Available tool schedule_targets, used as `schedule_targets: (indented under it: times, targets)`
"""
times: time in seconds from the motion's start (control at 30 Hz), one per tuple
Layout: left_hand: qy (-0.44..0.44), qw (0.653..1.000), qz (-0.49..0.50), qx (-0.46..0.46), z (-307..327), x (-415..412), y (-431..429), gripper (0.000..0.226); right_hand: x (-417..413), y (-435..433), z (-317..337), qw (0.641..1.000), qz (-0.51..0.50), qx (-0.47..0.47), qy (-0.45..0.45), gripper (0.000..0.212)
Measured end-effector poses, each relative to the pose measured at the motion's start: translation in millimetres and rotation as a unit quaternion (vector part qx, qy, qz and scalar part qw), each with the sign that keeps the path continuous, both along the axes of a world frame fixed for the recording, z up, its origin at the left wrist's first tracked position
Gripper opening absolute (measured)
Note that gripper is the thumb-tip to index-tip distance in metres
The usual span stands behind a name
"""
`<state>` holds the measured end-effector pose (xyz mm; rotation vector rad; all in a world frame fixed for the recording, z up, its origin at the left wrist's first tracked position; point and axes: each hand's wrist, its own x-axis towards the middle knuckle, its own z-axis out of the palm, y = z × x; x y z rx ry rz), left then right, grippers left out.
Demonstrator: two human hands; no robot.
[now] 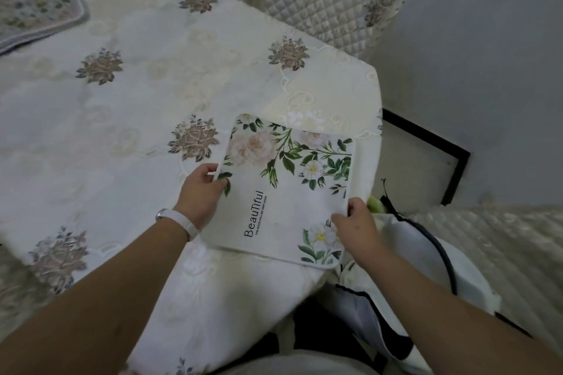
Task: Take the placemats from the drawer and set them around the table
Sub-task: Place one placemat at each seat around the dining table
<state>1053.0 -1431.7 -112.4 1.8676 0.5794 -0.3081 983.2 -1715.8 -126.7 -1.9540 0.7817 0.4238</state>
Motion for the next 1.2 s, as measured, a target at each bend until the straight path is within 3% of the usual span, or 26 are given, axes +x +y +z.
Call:
schedule_targets:
  times: [0.27,0.53,0.7,1.03,1.2]
  targets:
    - [0.016,0.996,-0.022,0.085,-25,33,-9,0.02,-7,-4,-5,1.0,-0.001,0.004,0.005,0.012]
    - [-0.016,0.996,-0.04,0.084,-27,55,0,0.018,-23,15,-8,1.0,0.002,0.004,0.008,0.013]
    - [-0.042,0.995,-0.001,0.087,-30,59,9,0.025,-19,31,-8,1.0,0.023,-0.005,0.007,0.016]
    - [-0.048,0.993,-0.05,0.096,-32,55,20,0.035,-15,27,-11,0.993,0.08,-0.08,0.034,0.017]
    - [-0.08,0.98,-0.103,0.151,-31,56,20,0.041,-7,12,-9,0.983,0.074,-0.166,-0.006,0.011]
